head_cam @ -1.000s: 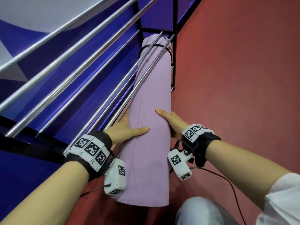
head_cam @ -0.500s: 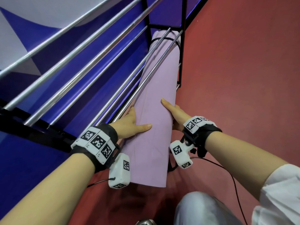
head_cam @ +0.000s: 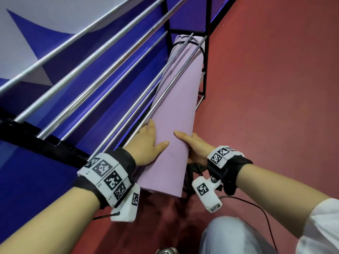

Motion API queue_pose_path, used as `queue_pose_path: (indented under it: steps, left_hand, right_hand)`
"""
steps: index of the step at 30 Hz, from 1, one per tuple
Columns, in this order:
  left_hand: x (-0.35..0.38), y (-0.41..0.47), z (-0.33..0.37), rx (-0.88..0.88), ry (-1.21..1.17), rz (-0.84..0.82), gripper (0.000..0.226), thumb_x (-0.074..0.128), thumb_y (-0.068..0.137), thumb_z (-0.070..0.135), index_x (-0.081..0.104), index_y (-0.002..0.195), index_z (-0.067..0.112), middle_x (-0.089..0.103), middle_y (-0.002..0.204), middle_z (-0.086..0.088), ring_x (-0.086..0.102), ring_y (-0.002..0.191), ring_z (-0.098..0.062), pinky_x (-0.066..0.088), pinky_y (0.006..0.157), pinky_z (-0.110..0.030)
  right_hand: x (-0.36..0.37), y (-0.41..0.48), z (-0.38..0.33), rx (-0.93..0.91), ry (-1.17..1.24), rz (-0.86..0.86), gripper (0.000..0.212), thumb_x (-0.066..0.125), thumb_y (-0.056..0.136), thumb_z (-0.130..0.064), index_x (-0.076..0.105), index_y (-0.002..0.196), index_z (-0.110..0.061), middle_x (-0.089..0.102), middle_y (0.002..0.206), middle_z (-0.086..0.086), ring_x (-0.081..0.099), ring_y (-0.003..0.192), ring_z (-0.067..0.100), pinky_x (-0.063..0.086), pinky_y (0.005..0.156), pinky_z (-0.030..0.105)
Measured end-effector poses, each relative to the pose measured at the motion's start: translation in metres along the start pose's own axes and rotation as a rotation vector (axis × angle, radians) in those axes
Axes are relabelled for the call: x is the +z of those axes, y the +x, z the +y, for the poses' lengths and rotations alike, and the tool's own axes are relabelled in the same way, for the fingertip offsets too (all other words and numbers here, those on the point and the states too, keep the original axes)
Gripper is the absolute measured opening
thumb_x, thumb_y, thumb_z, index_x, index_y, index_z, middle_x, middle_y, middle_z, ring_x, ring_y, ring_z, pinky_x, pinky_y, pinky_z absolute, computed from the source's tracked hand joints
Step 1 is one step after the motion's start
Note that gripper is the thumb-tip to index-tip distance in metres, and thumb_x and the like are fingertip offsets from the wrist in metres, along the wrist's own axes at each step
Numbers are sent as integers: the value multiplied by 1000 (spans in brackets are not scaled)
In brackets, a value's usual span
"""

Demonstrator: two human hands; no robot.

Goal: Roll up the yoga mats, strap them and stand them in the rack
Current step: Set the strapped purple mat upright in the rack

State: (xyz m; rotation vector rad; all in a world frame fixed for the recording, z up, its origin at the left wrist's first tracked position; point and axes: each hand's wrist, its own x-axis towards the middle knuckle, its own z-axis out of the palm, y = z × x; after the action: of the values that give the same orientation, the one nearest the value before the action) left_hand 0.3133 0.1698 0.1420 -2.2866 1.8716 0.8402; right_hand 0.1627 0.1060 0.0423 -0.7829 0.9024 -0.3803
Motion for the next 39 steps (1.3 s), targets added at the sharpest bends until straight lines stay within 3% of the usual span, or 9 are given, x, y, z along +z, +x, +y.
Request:
queue_pose_path:
  steps: [10,14,17,21,25,27,31,35,39]
  left_hand:
    - [4,-19,5,-3,181,10,77,37,99,37,-13,147,2,-13,156,-18,-5,146,-27,3,117,-32]
    - [11,-36,16,122,251,88,72,38,100,30,-7,149,3,-11,157,-12,-7,146,-20,-5,113,-23]
    - [6,-36,18,183,314,270,75,43,98,34,-4,150,9,-7,159,-5,-2,146,-16,2,119,-28]
    - [-6,-27,10,66,393,264,85,47,93,45,-7,150,10,-12,158,-5,-11,146,-22,6,120,-37]
    - [-5,-26,7,38,451,228,84,44,95,43,-10,149,9,-16,157,-8,-13,145,-24,4,119,-37]
    - [-5,-26,7,43,459,244,82,43,96,40,-10,149,9,-16,157,-8,-13,145,-24,2,120,-35]
    - [-7,-21,1,42,459,283,73,39,98,33,-7,150,10,-13,158,-7,-11,146,-23,1,118,-35]
    - [-6,-14,-4,31,486,278,76,42,97,32,-9,149,10,-13,158,-8,-11,146,-24,3,120,-37]
    - [-4,-7,0,35,495,305,81,47,95,31,-11,149,10,-15,157,-9,-10,146,-24,3,120,-37]
  right_hand:
    - [14,19,-10,22,-16,95,120,83,35,-70,38,137,-24,58,126,3,63,104,26,56,62,42]
    - [13,13,-4,6,22,58,94,80,61,-56,35,137,-24,56,127,3,62,105,24,57,62,39]
    - [10,11,-1,-21,17,55,74,74,77,-40,32,135,-21,55,123,3,63,99,23,57,68,40]
    - [26,19,-3,-58,12,102,79,77,72,-45,32,131,-20,57,121,2,64,101,25,56,79,50]
    - [52,27,-8,-53,-52,127,98,79,53,-62,31,127,-19,57,120,2,66,98,27,56,74,56]
    - [61,30,-9,-42,-79,143,105,76,50,-66,27,130,-20,56,122,3,65,100,27,57,73,53]
    - [74,41,-5,-47,-29,145,91,73,71,-53,19,137,-21,52,128,8,63,101,28,58,71,45]
    - [80,43,-2,-38,-64,137,113,73,59,-64,9,144,-26,51,130,10,64,98,27,59,69,42]
    - [73,45,2,-40,-71,138,97,70,72,-56,13,143,-22,56,124,16,60,74,19,54,54,29]
